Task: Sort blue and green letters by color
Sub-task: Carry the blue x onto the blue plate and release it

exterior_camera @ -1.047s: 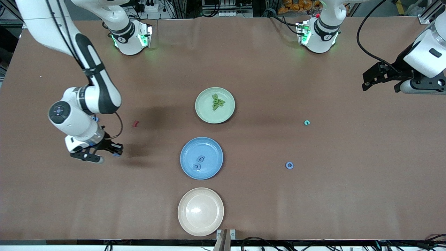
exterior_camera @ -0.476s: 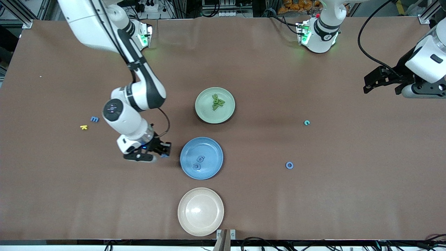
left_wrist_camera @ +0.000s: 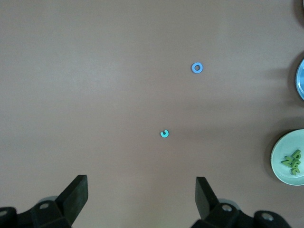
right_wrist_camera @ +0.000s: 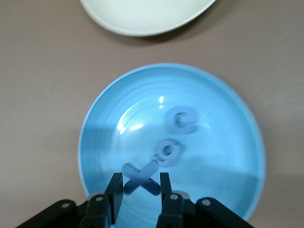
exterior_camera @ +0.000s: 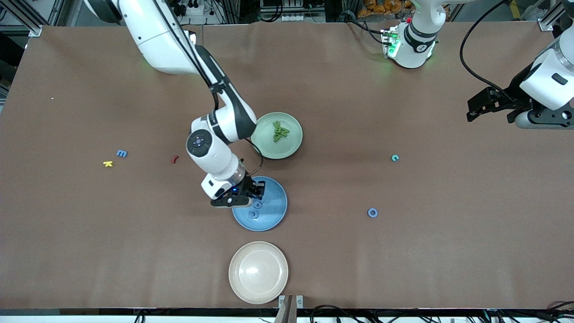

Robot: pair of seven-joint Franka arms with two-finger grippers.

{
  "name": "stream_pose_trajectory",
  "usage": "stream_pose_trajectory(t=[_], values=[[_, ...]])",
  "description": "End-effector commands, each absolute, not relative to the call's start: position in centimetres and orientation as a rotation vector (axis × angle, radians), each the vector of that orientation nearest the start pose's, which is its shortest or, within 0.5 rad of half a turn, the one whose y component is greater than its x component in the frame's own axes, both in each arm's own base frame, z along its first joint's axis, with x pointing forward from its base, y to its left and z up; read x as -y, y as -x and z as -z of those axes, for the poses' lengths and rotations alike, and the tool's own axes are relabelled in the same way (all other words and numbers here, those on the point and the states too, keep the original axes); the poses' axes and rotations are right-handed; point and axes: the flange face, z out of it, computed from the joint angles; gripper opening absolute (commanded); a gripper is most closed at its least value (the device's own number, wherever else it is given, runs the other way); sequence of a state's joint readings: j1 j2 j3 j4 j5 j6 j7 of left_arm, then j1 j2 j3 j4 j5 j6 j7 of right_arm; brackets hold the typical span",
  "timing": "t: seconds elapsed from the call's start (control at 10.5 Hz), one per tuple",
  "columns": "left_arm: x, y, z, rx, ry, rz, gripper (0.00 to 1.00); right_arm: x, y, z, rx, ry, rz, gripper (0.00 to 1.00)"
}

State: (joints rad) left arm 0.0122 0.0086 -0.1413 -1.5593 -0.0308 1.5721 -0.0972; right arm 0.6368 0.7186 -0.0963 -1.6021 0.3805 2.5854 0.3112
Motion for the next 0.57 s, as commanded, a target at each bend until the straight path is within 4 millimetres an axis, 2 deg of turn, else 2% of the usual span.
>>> stream_pose_trajectory(t=[0.0,0.19,0.48], values=[[7.3,-55.2,-62.6,-0.085,3.166,0.006,1.00,-39.3,-60.9,-23.3,-0.044,2.835,0.244,1.00],[7.3,-55.2,-62.7,-0.085,3.166,0.011,1.00,-38.2,-61.4,-23.6,-0.059,2.838,0.236,1.00],[7.6,-55.3,-62.8,-0.094,3.166,0.028,1.00,-33.0,-61.2,-23.9,-0.123,2.868,0.203,1.00]])
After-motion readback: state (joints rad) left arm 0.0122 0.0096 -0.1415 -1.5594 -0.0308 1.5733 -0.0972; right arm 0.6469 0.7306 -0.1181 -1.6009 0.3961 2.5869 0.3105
